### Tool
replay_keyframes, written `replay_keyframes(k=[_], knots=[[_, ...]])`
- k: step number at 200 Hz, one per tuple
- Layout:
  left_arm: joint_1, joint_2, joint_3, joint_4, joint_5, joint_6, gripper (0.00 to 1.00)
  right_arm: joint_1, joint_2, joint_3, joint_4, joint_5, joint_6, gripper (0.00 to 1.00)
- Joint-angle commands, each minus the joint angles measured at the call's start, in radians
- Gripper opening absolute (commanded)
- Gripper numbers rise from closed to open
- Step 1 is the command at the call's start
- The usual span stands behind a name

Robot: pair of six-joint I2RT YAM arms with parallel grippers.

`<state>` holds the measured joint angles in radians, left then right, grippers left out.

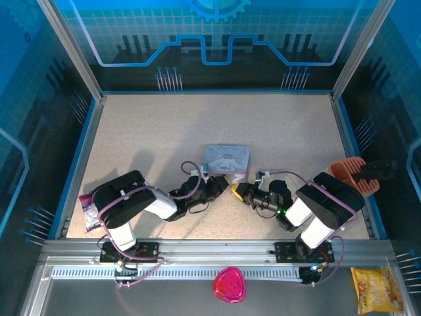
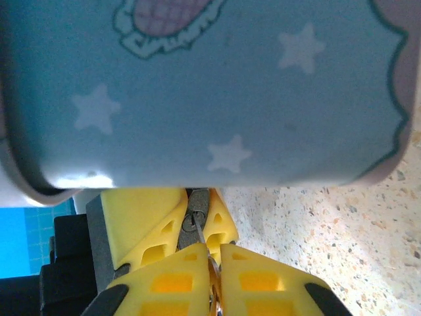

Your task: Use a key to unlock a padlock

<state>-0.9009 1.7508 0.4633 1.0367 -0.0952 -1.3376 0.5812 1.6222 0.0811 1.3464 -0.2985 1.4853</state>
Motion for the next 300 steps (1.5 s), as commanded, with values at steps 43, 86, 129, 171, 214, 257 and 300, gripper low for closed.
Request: replay_keyframes(k=[43, 86, 129, 171, 214, 257, 300], knots=[[-0.077, -0.085, 0.024, -0.004, 0.034, -0.031, 0.00, -0.011, -0.078, 0.024, 0.077, 0.130, -0.013, 0.13], [-0.078, -0.073, 0.058, 0.000, 0.034, -0.028, 0.00, 0.045, -0.051, 0.061, 0.077, 0.148, -0.006, 0.09], [-0.078, -0.053, 0.072, 0.033, 0.018, -0.044, 0.00, 0.108, -0.076, 0.053, 0.077, 0.212, 0.011, 0.02], [-0.080, -0.050, 0.134, 0.050, 0.034, -0.052, 0.00, 0.198, -0.073, 0.070, 0.077, 0.297, 0.017, 0.00], [-0.099, -0.088, 0.153, 0.038, 0.035, -0.048, 0.00, 0.182, -0.111, 0.084, 0.077, 0.315, 0.020, 0.00], [-0.119, -0.052, 0.173, 0.069, 0.062, -0.061, 0.00, 0.168, -0.126, 0.122, 0.077, 0.297, 0.029, 0.00], [-0.140, -0.014, 0.197, 0.074, 0.086, -0.069, 0.00, 0.147, -0.112, 0.166, 0.077, 0.236, 0.059, 0.00]])
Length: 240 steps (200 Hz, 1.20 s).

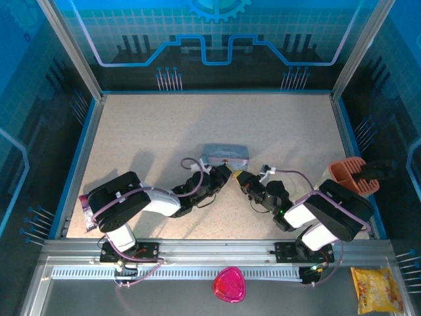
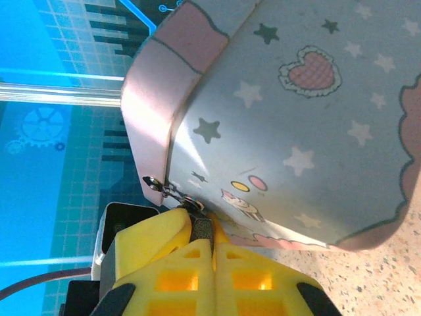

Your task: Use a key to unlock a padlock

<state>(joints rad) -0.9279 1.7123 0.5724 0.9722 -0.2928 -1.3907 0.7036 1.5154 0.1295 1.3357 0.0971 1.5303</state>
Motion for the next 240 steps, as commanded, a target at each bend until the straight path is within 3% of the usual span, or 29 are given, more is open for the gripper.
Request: replay_keyframes(k=[1, 29, 72, 120, 188, 240], knots=[[-0.113, 0.026, 0.088, 0.139, 0.284, -0.016, 0.00, 0.025, -0.003, 0.120, 0.088, -0.160, 0.014, 0.00], [-0.118, 0.037, 0.094, 0.148, 0.293, -0.021, 0.00, -0.006, -0.004, 0.122, 0.088, -0.176, 0.010, 0.00], [-0.121, 0.010, 0.062, 0.139, 0.287, -0.015, 0.00, -0.189, -0.020, 0.052, 0.081, -0.261, -0.005, 0.00], [-0.110, -0.027, 0.015, 0.127, 0.252, -0.003, 0.00, -0.275, -0.135, -0.005, -0.113, -0.280, -0.078, 0.00], [-0.107, -0.033, 0.025, 0.109, 0.261, 0.006, 0.00, -0.312, -0.370, 0.019, -0.447, -0.315, -0.207, 0.00], [-0.105, -0.036, 0.047, 0.093, 0.261, 0.014, 0.00, -0.273, -0.355, 0.039, -0.373, -0.334, -0.176, 0.00]])
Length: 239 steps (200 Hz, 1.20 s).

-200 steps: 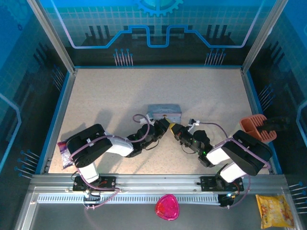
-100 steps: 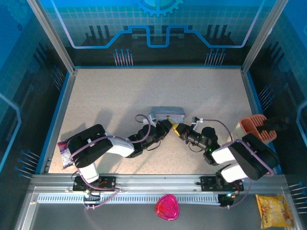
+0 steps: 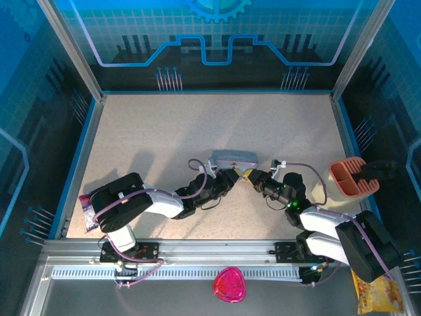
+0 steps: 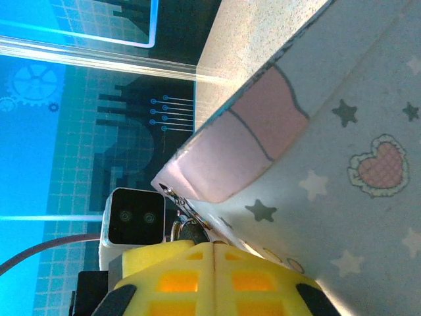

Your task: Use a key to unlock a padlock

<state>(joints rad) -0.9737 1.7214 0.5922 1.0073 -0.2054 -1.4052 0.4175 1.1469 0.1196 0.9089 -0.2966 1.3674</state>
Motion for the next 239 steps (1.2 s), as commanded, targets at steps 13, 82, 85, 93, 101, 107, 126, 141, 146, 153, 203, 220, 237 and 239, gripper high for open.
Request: replay_keyframes(k=[13, 82, 85, 93, 101, 107, 126, 141, 146, 153, 203, 220, 237, 239], knots=[[-0.057, -0.046, 0.031, 0.055, 0.170, 0.027, 0.00, 0.035, 0.005, 0.047, 0.042, 0.087, -0.012, 0.00], [-0.062, -0.045, 0.090, 0.150, 0.210, -0.046, 0.00, 0.070, 0.160, 0.041, 0.272, 0.161, -0.055, 0.00], [-0.063, -0.047, 0.094, 0.151, 0.212, -0.048, 0.00, 0.068, 0.181, 0.040, 0.301, 0.157, -0.051, 0.00], [-0.066, -0.052, 0.104, 0.144, 0.220, -0.054, 0.00, 0.064, 0.233, 0.044, 0.395, 0.148, -0.041, 0.00], [-0.070, -0.055, 0.111, 0.140, 0.221, -0.061, 0.00, 0.066, 0.284, 0.052, 0.454, 0.146, -0.022, 0.00], [-0.074, -0.056, 0.114, 0.142, 0.221, -0.061, 0.00, 0.072, 0.319, 0.058, 0.498, 0.145, -0.008, 0.00], [-0.077, -0.050, 0.127, 0.145, 0.226, -0.064, 0.00, 0.104, 0.357, 0.080, 0.513, 0.164, -0.010, 0.00], [-0.077, -0.043, 0.129, 0.156, 0.226, -0.072, 0.00, 0.121, 0.321, 0.083, 0.465, 0.188, -0.034, 0.00], [-0.079, -0.042, 0.127, 0.158, 0.226, -0.073, 0.00, 0.122, 0.305, 0.086, 0.433, 0.189, -0.037, 0.00], [-0.079, -0.039, 0.126, 0.162, 0.225, -0.075, 0.00, 0.121, 0.283, 0.090, 0.390, 0.191, -0.043, 0.00], [-0.085, -0.007, 0.164, 0.183, 0.242, -0.092, 0.00, 0.168, 0.355, 0.111, 0.462, 0.198, -0.028, 0.00], [-0.085, -0.002, 0.164, 0.188, 0.242, -0.095, 0.00, 0.182, 0.396, 0.109, 0.513, 0.220, -0.018, 0.00], [-0.086, -0.003, 0.165, 0.184, 0.246, -0.094, 0.00, 0.187, 0.412, 0.111, 0.515, 0.231, -0.007, 0.00], [-0.086, -0.002, 0.166, 0.183, 0.247, -0.093, 0.00, 0.187, 0.414, 0.113, 0.515, 0.230, -0.004, 0.00]])
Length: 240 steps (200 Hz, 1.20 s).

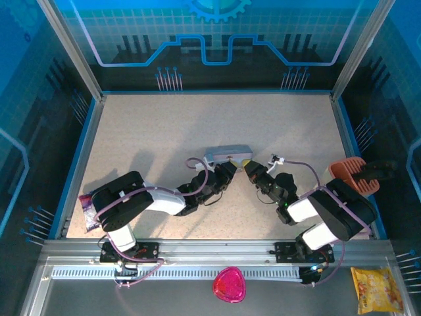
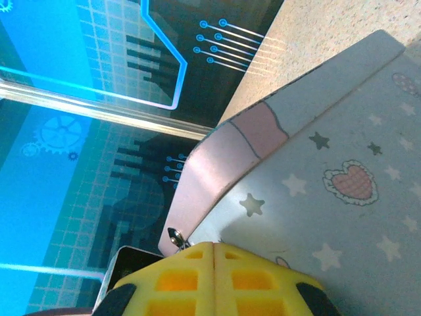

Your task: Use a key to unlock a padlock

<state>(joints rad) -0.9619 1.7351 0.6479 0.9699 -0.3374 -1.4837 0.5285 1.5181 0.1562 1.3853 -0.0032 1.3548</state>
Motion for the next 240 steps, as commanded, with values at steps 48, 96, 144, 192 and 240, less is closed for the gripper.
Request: replay_keyframes(k=[48, 96, 144, 192, 240], knots=[[-0.102, -0.005, 0.108, 0.213, 0.374, -0.011, 0.00, 0.074, 0.029, 0.114, -0.025, -0.080, 0.153, 0.00], [-0.106, 0.022, 0.100, 0.232, 0.368, -0.027, 0.00, 0.110, -0.175, 0.152, -0.435, -0.048, 0.085, 0.00], [-0.104, 0.034, 0.135, 0.256, 0.380, -0.039, 0.00, 0.137, 0.040, 0.084, 0.038, -0.051, 0.002, 0.00], [-0.103, -0.014, 0.141, 0.218, 0.379, -0.014, 0.00, 0.201, -0.029, 0.119, -0.064, -0.007, -0.123, 0.00], [-0.094, 0.026, 0.164, 0.263, 0.390, -0.033, 0.00, 0.218, 0.091, 0.099, 0.038, -0.025, -0.070, 0.00]])
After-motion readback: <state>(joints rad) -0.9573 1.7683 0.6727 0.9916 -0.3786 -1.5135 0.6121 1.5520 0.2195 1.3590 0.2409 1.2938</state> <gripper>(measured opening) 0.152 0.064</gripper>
